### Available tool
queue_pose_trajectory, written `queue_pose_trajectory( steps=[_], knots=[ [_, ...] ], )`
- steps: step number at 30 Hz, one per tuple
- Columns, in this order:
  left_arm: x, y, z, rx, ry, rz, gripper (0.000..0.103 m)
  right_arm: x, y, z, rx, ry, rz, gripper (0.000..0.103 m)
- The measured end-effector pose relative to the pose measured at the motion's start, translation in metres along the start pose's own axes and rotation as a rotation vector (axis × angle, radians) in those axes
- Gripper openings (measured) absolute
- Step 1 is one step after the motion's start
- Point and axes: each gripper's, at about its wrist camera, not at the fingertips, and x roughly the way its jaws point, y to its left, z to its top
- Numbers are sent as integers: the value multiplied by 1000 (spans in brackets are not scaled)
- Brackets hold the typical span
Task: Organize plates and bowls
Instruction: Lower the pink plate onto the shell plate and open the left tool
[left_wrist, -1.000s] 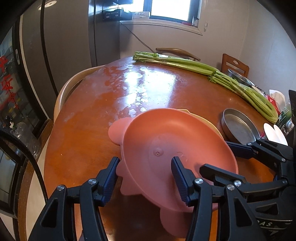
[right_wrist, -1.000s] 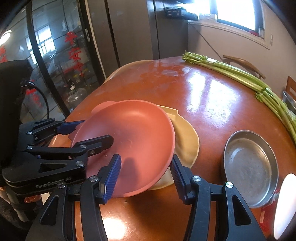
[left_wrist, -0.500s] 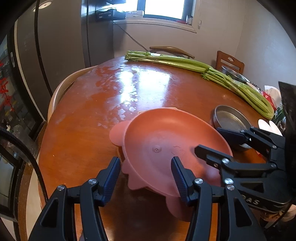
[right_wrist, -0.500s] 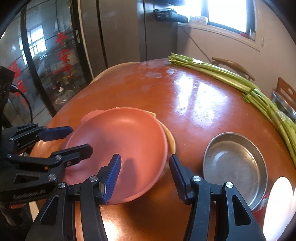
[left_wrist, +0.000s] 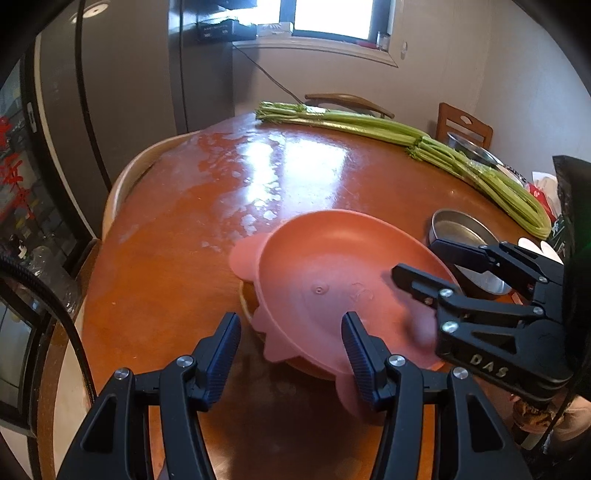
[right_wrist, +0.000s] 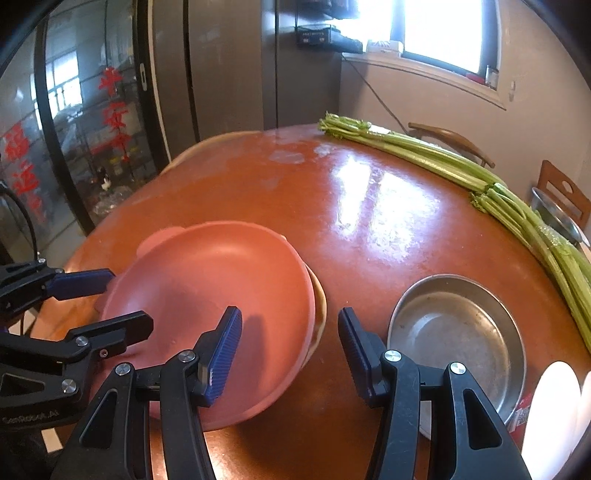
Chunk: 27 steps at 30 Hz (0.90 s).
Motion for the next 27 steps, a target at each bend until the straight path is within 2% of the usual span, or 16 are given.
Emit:
queue_pose_trajectory(
  steps=[7,13,20,27],
  knots=[
    [-26,2,0,-11,-50,4,57,-33,-5,1,49,-66,-2,57],
    [-43,-10,1,3,-80,-16,57,-68,-6,-5,87,-113,21,57],
    [-55,-40,5,52,-99,-41,57,-107,-18,-15,142,-169,-8,59],
    [-54,-79,17,123,-104,-84,57,-124,-39,-31,215,-161,-49,60]
  ],
)
